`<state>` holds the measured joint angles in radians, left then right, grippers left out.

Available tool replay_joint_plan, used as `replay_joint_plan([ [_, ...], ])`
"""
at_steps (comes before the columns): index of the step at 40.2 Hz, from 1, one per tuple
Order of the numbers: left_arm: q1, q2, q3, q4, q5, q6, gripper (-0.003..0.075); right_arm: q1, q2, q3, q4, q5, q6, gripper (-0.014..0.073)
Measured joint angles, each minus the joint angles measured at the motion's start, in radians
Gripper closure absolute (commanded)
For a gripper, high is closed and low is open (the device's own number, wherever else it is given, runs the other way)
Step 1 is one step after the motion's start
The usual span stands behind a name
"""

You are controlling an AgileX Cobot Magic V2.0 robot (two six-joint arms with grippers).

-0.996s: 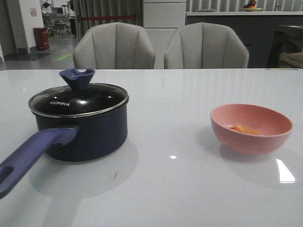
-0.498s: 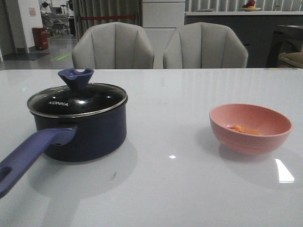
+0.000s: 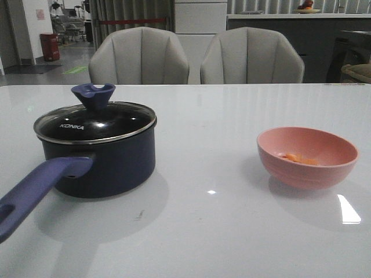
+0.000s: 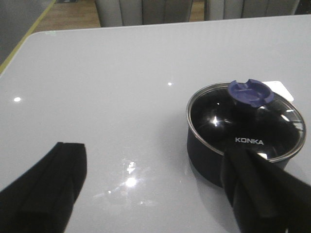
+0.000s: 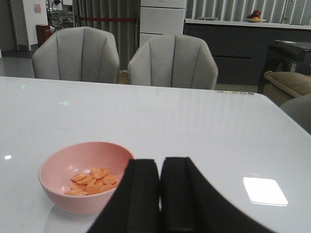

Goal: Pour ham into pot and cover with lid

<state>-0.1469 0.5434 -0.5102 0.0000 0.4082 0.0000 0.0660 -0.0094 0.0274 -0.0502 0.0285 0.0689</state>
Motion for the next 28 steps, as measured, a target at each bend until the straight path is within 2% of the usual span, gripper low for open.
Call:
replay_joint_plan([
  [18,-0.045,0.607,-0.519,-0.069,0.268,0.0,0.0113,0.0,0.0,0.0,0.0,0.0,0.0,0.043],
  [28,-0.151,0.915,-0.791,-0.067,0.415,-0.056,0.0113,0.0,0.0,0.0,0.0,0.0,0.0,0.043],
])
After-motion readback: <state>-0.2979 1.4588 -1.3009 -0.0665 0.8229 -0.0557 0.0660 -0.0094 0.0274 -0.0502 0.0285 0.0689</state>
